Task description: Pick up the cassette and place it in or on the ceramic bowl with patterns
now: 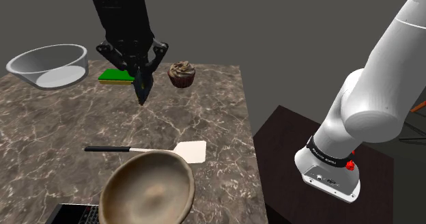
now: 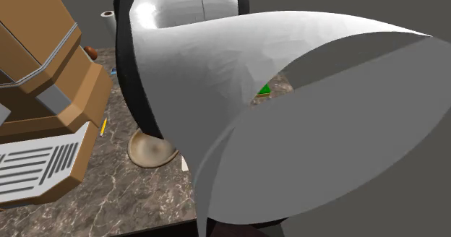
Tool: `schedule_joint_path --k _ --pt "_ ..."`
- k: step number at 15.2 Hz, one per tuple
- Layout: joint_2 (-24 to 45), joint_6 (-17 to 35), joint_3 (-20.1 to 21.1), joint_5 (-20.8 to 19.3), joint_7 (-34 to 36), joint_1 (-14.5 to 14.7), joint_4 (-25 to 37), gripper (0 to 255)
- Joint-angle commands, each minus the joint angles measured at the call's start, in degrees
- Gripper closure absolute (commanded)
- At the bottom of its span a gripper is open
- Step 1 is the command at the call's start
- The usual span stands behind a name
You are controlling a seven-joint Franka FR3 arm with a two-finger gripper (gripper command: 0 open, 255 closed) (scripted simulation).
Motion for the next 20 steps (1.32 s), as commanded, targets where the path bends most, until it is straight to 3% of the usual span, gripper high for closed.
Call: schedule_joint_path --k 1,14,20 --pt "-0.6 0.1 1.3 0.3 2.7 1.3 -0.6 255" --pt "-0.2 -0.2 10.2 0.0 20.0 9.7 0.0 255" --pt "-0.2 4.5 10.2 0.1 20.0 9.7 -4.6 255"
